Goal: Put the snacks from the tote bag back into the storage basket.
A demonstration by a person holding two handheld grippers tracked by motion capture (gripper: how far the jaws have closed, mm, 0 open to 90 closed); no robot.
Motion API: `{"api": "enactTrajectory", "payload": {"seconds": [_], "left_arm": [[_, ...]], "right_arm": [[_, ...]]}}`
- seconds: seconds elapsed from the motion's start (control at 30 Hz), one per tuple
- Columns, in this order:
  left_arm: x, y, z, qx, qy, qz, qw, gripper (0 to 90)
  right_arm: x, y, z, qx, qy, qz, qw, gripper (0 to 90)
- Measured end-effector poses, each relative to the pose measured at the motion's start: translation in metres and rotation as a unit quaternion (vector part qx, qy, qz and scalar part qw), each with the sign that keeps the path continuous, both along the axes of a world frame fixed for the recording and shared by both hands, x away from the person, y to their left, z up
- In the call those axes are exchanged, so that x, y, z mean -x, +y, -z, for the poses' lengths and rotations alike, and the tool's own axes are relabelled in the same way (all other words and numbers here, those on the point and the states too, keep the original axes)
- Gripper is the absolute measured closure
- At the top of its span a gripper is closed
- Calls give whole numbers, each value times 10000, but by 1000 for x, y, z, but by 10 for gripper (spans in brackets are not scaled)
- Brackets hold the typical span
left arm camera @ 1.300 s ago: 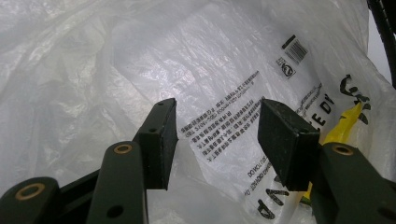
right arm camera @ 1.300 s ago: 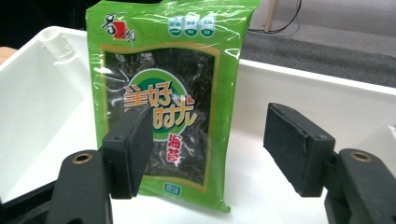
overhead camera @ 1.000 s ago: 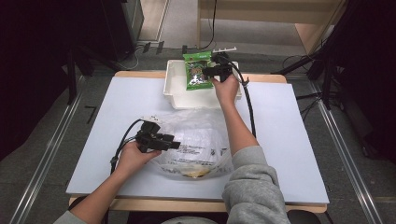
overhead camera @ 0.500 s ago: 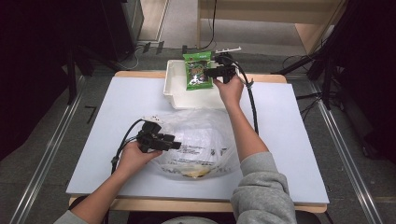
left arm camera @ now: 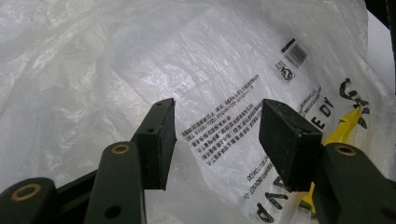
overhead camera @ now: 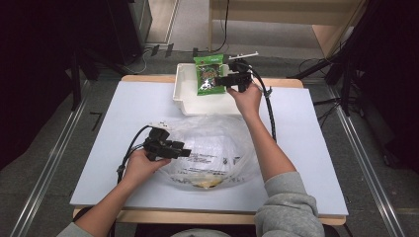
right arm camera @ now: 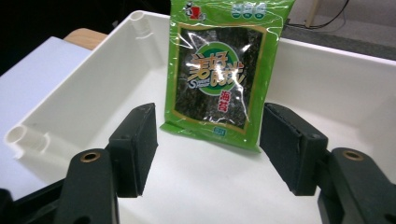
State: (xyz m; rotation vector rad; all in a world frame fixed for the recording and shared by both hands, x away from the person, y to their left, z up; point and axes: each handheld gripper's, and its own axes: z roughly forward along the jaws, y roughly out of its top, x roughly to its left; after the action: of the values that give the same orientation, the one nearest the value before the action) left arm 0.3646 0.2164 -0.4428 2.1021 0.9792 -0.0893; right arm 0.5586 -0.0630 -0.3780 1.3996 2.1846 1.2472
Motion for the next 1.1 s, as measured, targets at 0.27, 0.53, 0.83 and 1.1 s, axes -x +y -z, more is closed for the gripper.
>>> {"api": "enactTrajectory", "payload": {"seconds": [0.27, 0.53, 0.83, 1.1], "left_arm": [[0, -2, 1, -2, 0, 18, 10000, 467], [0, -2, 0, -23, -25, 7, 10000, 466], [-1, -2, 0, -23, -25, 0, 10000, 466], [0, -1, -1, -38, -39, -2, 10000, 464]], "right_arm": [[22, -6, -3, -43, -55, -209, 9998, 390], [44, -10, -3, 125, -216, -303, 9992, 393], [65, -17, 0, 32, -170, -471, 9987, 399], [88, -18, -1, 60, -218, -677, 9974, 399]]}}
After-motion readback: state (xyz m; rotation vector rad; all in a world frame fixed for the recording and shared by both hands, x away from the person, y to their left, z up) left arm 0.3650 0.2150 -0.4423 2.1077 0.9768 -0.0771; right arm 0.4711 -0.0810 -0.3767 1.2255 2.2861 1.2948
